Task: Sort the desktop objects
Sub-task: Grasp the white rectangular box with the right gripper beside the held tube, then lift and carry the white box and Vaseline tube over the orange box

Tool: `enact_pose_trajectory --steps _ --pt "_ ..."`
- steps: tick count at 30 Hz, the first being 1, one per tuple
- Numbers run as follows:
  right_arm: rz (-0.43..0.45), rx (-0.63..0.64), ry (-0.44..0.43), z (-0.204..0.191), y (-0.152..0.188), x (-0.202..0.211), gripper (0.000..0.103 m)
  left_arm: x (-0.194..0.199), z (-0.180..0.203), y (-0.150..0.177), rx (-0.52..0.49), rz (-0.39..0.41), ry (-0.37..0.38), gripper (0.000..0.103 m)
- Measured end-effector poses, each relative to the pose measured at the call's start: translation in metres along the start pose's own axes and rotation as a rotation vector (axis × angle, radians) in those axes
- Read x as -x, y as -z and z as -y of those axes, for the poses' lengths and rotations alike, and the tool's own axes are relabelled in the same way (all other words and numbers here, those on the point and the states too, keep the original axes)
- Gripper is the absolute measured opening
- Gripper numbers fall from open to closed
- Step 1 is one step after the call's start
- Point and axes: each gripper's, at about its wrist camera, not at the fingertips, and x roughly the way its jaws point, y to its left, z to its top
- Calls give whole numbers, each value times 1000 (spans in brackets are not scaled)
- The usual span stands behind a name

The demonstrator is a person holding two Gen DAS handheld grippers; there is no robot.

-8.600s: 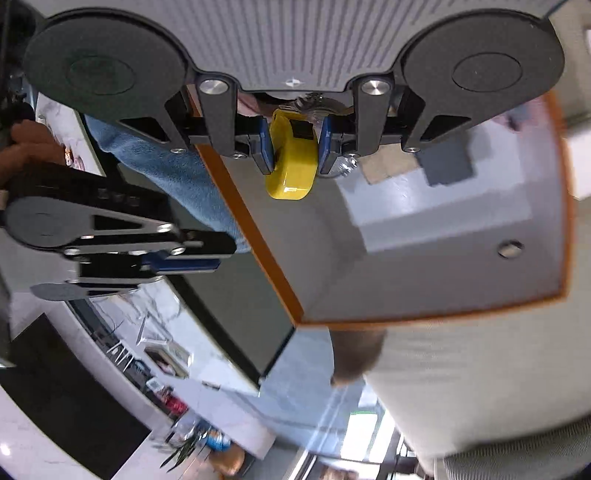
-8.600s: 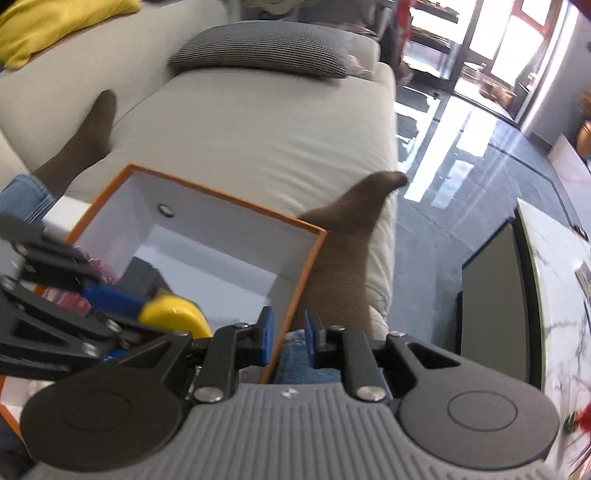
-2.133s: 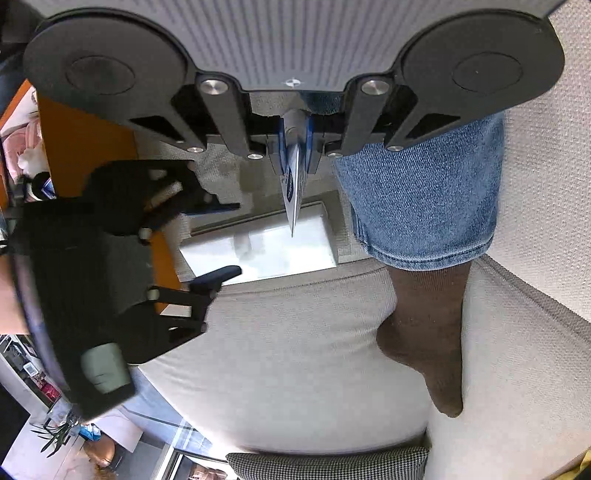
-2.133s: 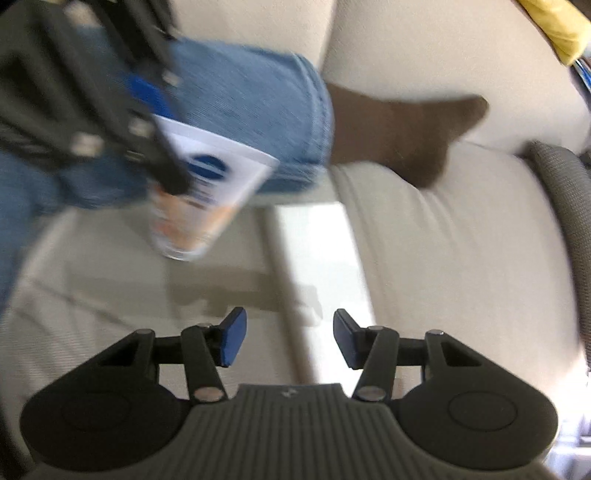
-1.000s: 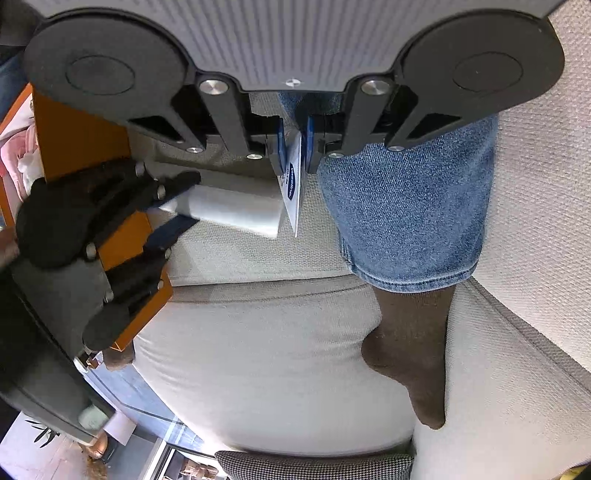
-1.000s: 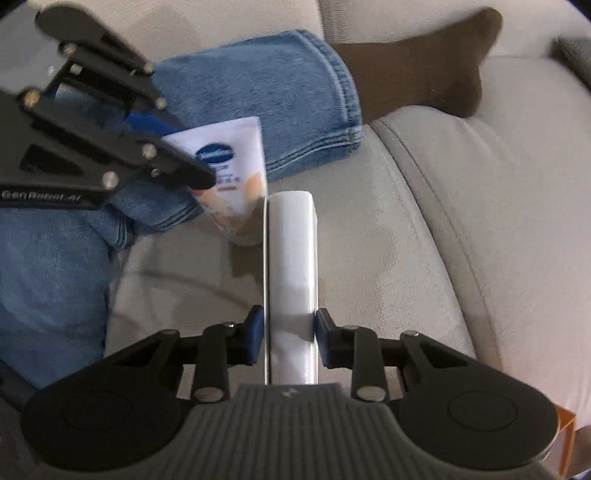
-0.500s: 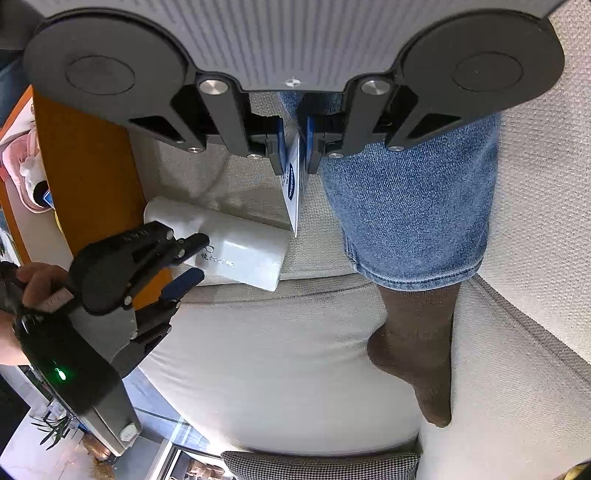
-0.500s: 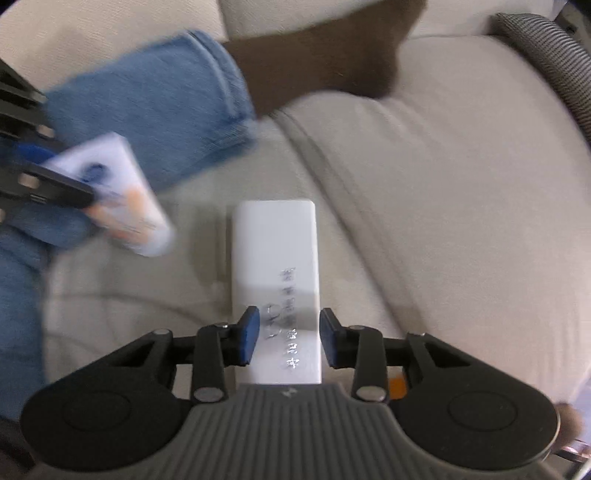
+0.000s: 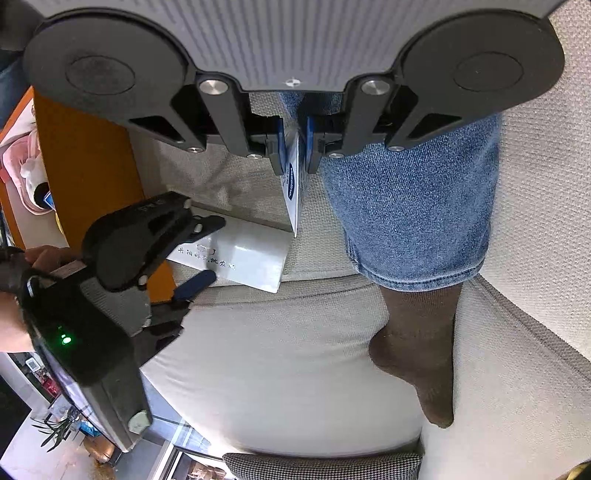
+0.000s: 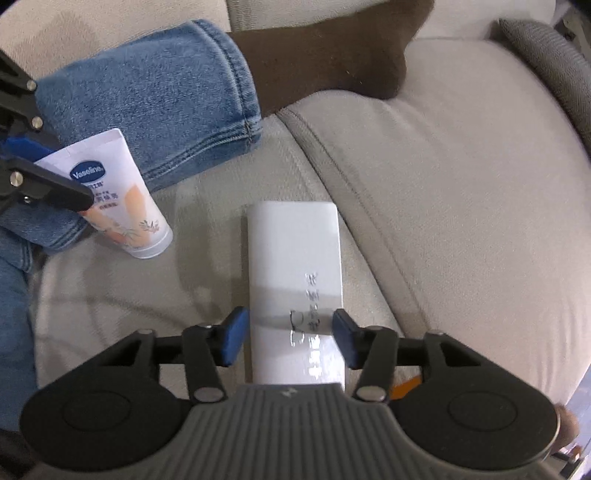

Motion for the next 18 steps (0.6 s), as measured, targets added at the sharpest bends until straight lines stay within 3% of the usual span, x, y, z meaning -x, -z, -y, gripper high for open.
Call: enact_pose_trajectory --steps 5,13,18 --pt "1 44 57 -8 -10 -5 61 4 1 0 -8 -2 0 12" --pt "-43 -7 12 2 -14 -20 63 3 3 0 -14 -3 1 12" --pt "-13 4 29 -2 -8 -18 62 0 3 0 -8 -4 -13 12"
